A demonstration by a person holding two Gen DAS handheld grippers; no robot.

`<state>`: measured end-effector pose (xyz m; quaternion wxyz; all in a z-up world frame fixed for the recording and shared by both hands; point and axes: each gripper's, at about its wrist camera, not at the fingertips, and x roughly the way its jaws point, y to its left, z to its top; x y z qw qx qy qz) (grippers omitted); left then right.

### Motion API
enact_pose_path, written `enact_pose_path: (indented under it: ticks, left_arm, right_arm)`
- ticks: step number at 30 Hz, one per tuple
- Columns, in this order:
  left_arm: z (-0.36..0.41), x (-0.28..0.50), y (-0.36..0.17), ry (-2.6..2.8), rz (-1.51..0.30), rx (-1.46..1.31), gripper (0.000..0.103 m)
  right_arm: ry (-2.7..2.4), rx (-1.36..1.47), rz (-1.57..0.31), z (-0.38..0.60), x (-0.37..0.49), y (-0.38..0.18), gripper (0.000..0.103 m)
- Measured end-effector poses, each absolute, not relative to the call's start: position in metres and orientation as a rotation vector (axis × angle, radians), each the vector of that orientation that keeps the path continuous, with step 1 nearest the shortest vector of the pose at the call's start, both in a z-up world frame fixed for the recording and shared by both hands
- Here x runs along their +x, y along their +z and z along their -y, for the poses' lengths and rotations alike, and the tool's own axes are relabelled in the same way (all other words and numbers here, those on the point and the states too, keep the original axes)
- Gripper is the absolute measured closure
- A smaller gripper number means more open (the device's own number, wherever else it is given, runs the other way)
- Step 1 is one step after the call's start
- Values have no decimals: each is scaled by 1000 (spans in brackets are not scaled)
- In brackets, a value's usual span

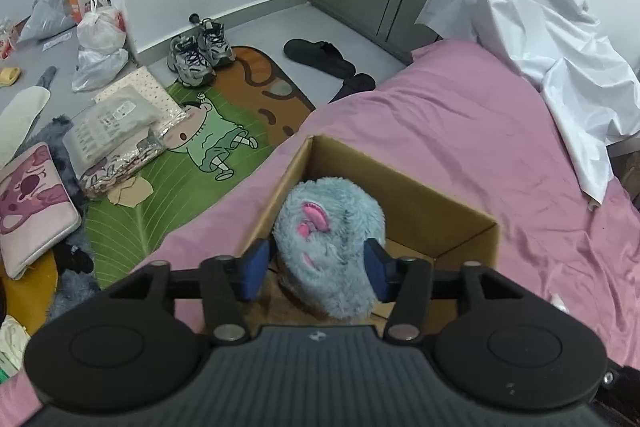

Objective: Organize soft objects
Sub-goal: 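Lower the plush mouse into the box and open both grippers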

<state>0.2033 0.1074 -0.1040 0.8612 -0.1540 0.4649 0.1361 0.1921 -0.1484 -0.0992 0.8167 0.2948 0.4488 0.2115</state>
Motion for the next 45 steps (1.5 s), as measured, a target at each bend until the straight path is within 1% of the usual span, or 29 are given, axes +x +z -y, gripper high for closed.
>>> enact_pose_path:
  ticks: [1,3,4,6,8,9,12,14,16,18,19,21,24,25,31,37,45]
  left_arm:
    - [-106,200,-100,287,-973,-311,45]
    - [-102,197,-94,284,-969,-296,37]
    - [-100,193,-91,275,-967,-294,35]
    - [-97,189,-84,263,-965,-292,25]
    - [-93,185,-78,268,-976,-274,21]
    - [-91,184,-75,274,-983,-261,20]
    - [-86,178,-67,267,-980,-245,17]
    - [-83,173,-62,271,-977,-234,15]
    - [-80,168,-57,272,-973,-234,12]
    - [-79,162,-52,267,-969,-246,9]
    - [-79,160,-50,266,-967,-250,8]
    - [-77,154,-44,263,-952,-255,0]
    - [-74,147,-34,252,-932,-258,0]
    - [-73,145,-32,247,-926,-260,0]
    - [-63,132,-16,238,-862,-251,0]
    - [-55,121,-6,209,-841,-255,0]
    - [-32,103,3,196,-782,-234,0]
  right_arm:
    - [452,627,-954,148,191,-98,68]
    - [457,624,-946,149,190,-96,65]
    - [457,623,-944,149,189,-95,62]
    - [452,620,-936,151,186,-92,55]
    - [440,609,-929,154,183,-89,49]
    - [434,602,-927,155,181,-88,47]
    - [426,580,-925,161,177,-83,45]
    - [423,579,-917,166,175,-79,41]
    - [417,573,-905,172,171,-74,33]
    - [404,560,-890,176,168,-68,22]
    - [400,553,-880,179,166,-65,20]
    - [394,543,-867,186,163,-59,13]
    - [384,512,-858,192,159,-52,2]
    - [378,499,-851,194,157,-50,1]
    - [403,459,-821,204,148,-39,0]
    - [386,415,-789,215,142,-30,0]
    - [395,357,-803,237,135,-28,0]
